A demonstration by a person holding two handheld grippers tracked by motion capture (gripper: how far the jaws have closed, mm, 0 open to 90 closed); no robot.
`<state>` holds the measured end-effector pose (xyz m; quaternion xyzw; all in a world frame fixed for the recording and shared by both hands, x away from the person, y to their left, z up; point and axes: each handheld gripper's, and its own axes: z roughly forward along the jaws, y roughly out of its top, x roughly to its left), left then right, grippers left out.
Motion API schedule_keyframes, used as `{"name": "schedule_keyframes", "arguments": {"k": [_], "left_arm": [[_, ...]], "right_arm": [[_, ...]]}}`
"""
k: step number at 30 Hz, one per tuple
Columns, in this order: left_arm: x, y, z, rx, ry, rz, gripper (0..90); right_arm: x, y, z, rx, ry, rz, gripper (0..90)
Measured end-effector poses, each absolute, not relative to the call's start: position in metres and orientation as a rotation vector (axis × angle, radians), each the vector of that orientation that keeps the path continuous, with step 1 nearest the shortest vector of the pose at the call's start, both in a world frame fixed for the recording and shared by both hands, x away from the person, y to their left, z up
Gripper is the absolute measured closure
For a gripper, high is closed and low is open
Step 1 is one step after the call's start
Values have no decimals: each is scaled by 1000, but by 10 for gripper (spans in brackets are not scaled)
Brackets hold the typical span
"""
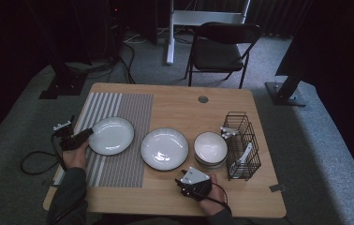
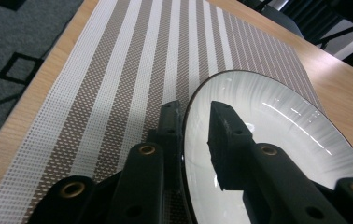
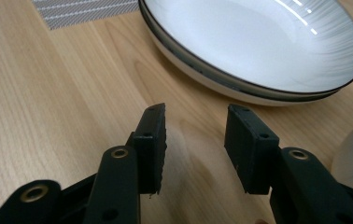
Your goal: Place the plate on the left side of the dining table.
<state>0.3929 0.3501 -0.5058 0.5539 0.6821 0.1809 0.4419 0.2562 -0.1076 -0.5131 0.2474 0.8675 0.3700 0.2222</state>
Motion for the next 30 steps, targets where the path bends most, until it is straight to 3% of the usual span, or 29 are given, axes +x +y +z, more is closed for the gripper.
{"name": "schedule_keyframes", "arguments": {"k": [16, 30], "left_arm": [[378, 354, -494, 1378, 1672, 537, 713], [376, 326, -477, 1429, 1565, 528, 710]], "right_arm": [[257, -115, -519, 691, 2455, 1018, 554], [261, -120, -520, 707, 2477, 1016, 542]]}}
